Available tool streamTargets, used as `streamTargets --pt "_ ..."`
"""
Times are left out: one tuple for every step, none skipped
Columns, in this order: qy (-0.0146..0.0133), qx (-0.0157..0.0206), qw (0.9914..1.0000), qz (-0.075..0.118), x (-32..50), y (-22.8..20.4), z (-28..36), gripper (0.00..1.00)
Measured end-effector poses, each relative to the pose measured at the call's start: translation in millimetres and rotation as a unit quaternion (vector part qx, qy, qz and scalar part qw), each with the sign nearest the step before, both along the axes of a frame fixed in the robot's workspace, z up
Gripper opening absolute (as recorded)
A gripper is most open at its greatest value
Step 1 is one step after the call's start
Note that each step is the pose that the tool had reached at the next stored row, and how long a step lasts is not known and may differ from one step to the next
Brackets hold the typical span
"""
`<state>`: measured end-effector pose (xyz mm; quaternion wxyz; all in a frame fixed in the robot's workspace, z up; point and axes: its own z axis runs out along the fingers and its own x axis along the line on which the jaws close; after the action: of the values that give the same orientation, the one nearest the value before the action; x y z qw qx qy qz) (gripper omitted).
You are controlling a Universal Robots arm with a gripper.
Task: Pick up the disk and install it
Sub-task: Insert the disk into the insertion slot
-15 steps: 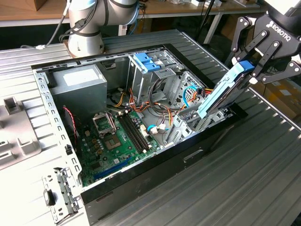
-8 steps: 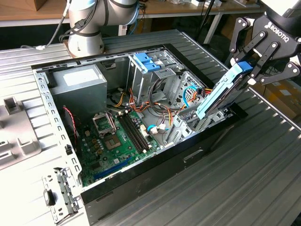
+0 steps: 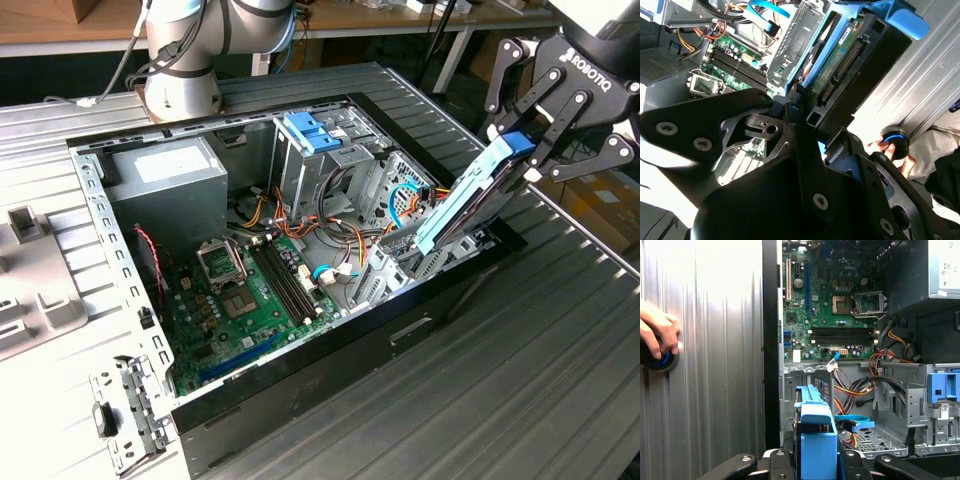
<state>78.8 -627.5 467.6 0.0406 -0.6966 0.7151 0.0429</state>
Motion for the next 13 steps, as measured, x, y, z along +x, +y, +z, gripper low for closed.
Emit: streamTargets --pt "0.0 0.0 1.0 0.0 -0.3 0.0 -0.1 0.36" --pt "0.0 0.0 1.0 0.0 -1.0 0.0 -0.3 0.36" --pt "0.0 0.0 1.0 0.0 -1.5 0.0 -0.4 0.36" --pt "0.0 -0.0001 1.0 0.0 -1.7 0.0 -0.4 0.36" --pt "0.0 -0.0001 1.0 0.0 -1.7 0.0 -0.4 0.36" --pt "0.0 0.0 1.0 0.0 -1.8 0.0 -0.5 0.36" --pt "0.0 0.0 1.0 0.0 -1.8 0.0 -0.5 0.36" --pt "0.0 0.0 1.0 0.0 -1.8 0.0 -0.5 0.36" --pt "0.0 0.0 1.0 0.0 -1.8 0.0 -0.5 0.36" --pt "0.0 0.0 1.0 0.0 -1.8 0.0 -0.5 0.36" --pt "0.0 0.0 1.0 0.0 -1.8 0.0 -0.5 0.36" --pt "0.0 0.0 1.0 0.0 -1.8 0.0 -0.5 0.36" --pt "0.0 -0.0001 1.0 0.0 -1.8 0.0 -0.5 0.36"
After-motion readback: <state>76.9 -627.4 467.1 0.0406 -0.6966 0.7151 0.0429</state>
